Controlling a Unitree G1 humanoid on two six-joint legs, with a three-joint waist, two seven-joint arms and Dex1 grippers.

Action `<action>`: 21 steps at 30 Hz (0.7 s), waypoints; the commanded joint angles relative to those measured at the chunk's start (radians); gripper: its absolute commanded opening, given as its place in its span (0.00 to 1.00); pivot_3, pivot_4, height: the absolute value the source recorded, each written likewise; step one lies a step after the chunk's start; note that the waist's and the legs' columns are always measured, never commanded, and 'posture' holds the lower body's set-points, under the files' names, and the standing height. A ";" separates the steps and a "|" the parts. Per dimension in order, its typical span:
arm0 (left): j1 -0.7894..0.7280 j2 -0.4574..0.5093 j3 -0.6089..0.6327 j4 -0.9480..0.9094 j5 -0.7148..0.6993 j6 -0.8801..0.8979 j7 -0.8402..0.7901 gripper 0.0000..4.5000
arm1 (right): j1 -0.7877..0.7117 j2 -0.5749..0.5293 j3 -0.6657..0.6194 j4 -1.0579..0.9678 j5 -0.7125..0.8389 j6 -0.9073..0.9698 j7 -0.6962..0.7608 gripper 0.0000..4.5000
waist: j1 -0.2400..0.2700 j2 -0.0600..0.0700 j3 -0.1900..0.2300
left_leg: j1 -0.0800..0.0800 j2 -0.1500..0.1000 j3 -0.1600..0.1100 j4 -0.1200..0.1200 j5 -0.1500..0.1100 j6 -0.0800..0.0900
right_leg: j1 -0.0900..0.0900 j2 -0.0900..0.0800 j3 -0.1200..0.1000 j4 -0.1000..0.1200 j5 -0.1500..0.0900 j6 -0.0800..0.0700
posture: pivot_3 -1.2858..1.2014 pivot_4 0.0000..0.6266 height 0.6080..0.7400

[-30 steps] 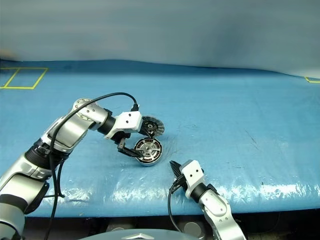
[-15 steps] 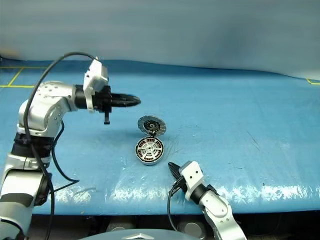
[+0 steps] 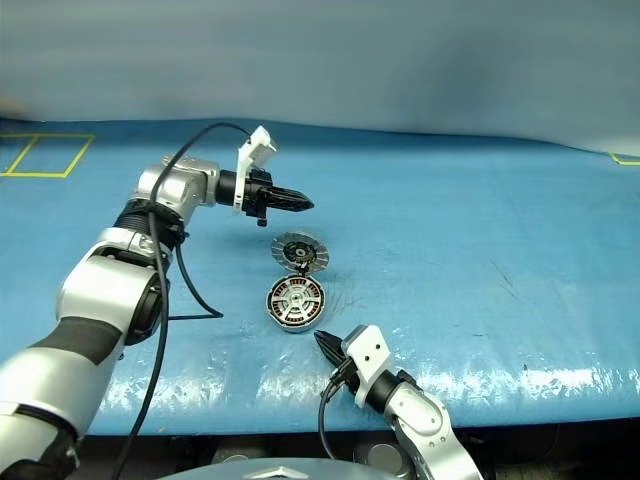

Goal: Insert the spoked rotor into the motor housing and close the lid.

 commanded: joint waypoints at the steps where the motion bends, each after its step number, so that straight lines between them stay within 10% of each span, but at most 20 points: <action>1: -0.051 -0.011 0.009 0.037 0.028 -0.032 -0.044 0.01 | 0.017 0.010 0.002 -0.056 0.010 -0.010 -0.017 0.00 | 0.000 0.000 0.000 | 0.000 0.000 0.000 0.000 0.000 0.000 | 0.000 0.000 0.000 0.000 0.000 0.000 | 0.52 0.24 1.00; 11: 0.022 -0.017 -0.113 -0.061 0.068 -0.026 -0.246 0.01 | 0.020 0.014 -0.004 -0.049 -0.002 -0.012 -0.040 0.00 | 0.002 0.000 0.000 | 0.000 0.000 0.000 0.001 0.000 0.000 | 0.001 0.000 0.000 0.000 0.000 0.000 | 0.52 0.24 1.00; 21: 0.216 0.193 -0.461 -0.496 -0.120 0.038 -0.246 0.01 | -0.017 0.020 0.008 -0.018 -0.006 -0.006 -0.038 0.00 | 0.004 0.000 0.001 | 0.000 0.001 0.000 0.000 0.000 0.000 | 0.000 0.000 0.000 0.001 0.000 0.000 | 0.52 0.24 1.00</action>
